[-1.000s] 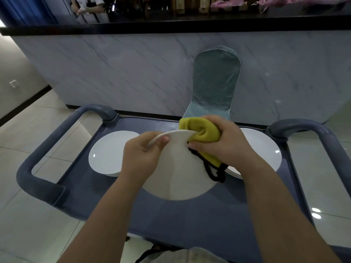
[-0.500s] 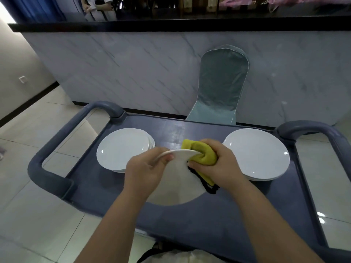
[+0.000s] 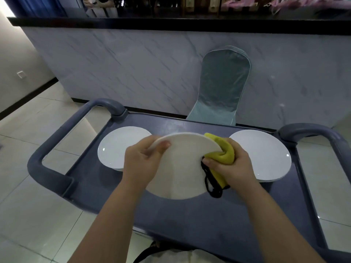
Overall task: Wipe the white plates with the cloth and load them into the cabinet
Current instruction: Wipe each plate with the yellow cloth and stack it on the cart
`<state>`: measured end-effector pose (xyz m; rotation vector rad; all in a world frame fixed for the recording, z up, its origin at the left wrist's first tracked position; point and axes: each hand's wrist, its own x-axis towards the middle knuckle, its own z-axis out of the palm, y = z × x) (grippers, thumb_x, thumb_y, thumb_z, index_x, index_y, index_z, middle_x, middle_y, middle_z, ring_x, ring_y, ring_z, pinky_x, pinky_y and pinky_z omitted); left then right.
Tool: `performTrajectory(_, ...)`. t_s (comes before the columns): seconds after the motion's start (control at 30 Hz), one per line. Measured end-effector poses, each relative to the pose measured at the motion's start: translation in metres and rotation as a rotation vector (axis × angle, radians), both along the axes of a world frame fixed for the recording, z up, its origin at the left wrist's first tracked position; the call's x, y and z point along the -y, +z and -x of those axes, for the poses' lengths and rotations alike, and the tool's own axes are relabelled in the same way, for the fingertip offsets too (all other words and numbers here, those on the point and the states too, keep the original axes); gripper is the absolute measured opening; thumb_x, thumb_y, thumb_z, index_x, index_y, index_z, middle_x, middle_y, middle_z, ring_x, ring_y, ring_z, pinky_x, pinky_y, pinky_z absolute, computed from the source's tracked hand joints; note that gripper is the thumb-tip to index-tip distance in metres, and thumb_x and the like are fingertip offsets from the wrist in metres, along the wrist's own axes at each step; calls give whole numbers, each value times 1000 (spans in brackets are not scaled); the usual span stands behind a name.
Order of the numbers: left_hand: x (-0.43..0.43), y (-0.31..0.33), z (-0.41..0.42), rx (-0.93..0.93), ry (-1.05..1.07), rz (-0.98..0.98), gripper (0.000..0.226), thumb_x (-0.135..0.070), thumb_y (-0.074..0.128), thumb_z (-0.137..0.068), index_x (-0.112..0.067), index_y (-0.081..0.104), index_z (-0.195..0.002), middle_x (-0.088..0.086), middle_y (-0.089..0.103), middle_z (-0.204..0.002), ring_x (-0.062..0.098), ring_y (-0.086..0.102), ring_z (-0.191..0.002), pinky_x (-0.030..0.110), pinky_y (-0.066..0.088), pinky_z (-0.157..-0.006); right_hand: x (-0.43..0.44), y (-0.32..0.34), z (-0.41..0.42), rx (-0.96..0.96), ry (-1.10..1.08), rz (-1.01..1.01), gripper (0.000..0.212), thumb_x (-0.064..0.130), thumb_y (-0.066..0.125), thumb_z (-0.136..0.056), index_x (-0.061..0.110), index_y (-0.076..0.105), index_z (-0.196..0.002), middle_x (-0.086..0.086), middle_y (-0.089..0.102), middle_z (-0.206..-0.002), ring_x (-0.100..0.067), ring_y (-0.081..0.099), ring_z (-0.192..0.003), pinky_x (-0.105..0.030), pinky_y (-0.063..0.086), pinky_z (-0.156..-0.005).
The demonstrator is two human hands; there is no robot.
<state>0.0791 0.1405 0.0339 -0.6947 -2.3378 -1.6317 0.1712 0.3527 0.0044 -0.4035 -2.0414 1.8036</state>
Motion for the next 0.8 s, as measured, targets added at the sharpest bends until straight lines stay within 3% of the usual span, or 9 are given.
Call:
performTrajectory(0.07, -2, 3, 1, -187, -64, 161, 14, -44, 60, -86, -32, 68, -87, -10, 67, -74, 12, 59, -68, 22, 46, -62, 4, 9, 0, -55, 104, -208, 45, 37, 87, -59, 41, 65, -98, 18, 69, -94, -2, 65, -86, -11, 48, -71)
performTrajectory(0.13, -7, 3, 2, -287, -88, 248, 17, -43, 61, -85, -30, 71, -83, -9, 68, -72, 13, 58, -65, 27, 46, -63, 7, 10, 2, -119, 117, -283, 40, 32, 87, -65, 39, 65, -97, 18, 69, -92, -3, 64, -85, -10, 46, -72)
performTrajectory(0.2, -10, 2, 1, -167, -95, 198, 18, -44, 69, -81, -28, 75, -85, -15, 71, -81, 6, 63, -76, 22, 48, -70, 5, 6, 3, -166, 55, -343, 36, 28, 86, -68, 30, 67, -99, 14, 69, -92, -6, 64, -86, -17, 47, -75)
performTrajectory(0.3, 1, -7, 1, 281, 14, -81, 38, -49, 76, -71, -30, 70, -104, -17, 70, -102, -1, 63, -101, 10, 49, -78, -2, 0, 0, -240, -65, -604, 29, 30, 80, -74, 24, 67, -98, 12, 66, -93, -7, 60, -82, -25, 48, -73)
performTrajectory(0.4, 17, -19, 2, 860, 235, -464, 35, -40, 69, -83, -12, 65, -105, 8, 68, -99, 22, 67, -93, 26, 57, -62, -12, -7, 0, -333, -150, -906, 21, 26, 76, -81, 14, 73, -97, 0, 66, -90, -19, 61, -75, -34, 49, -61)
performTrajectory(0.47, 12, -22, -6, 1304, 76, -591, 52, -42, 65, -82, -2, 60, -115, 18, 69, -100, 30, 69, -90, 38, 60, -64, -15, -10, 3, -418, -189, -1046, 19, 24, 72, -87, 8, 75, -96, -8, 67, -88, -28, 60, -68, -35, 49, -57)
performTrajectory(0.53, -3, -16, -14, 1531, -163, -701, 64, -43, 66, -77, 2, 57, -121, 26, 67, -113, 38, 69, -100, 46, 60, -75, -13, -12, 6, -489, -195, -1146, 17, 22, 71, -88, 7, 76, -94, -12, 68, -88, -31, 58, -64, -36, 48, -56)
performTrajectory(0.67, -31, -4, -15, 1518, -164, -872, 37, -8, 62, -82, 11, 56, -114, 26, 71, -96, 36, 73, -82, 46, 61, -66, -7, -13, 9, -517, -107, -1233, 19, 18, 78, -82, 9, 76, -99, -12, 69, -95, -31, 60, -71, -37, 48, -62)
performTrajectory(0.8, -34, -8, -16, 1438, -208, -955, 33, 0, 55, -84, 10, 56, -116, 26, 70, -105, 34, 72, -91, 46, 61, -69, -6, -11, 2, -402, -27, -1153, 43, 42, 72, -84, 18, 68, -120, -7, 59, -122, -31, 54, -103, -43, 45, -90)
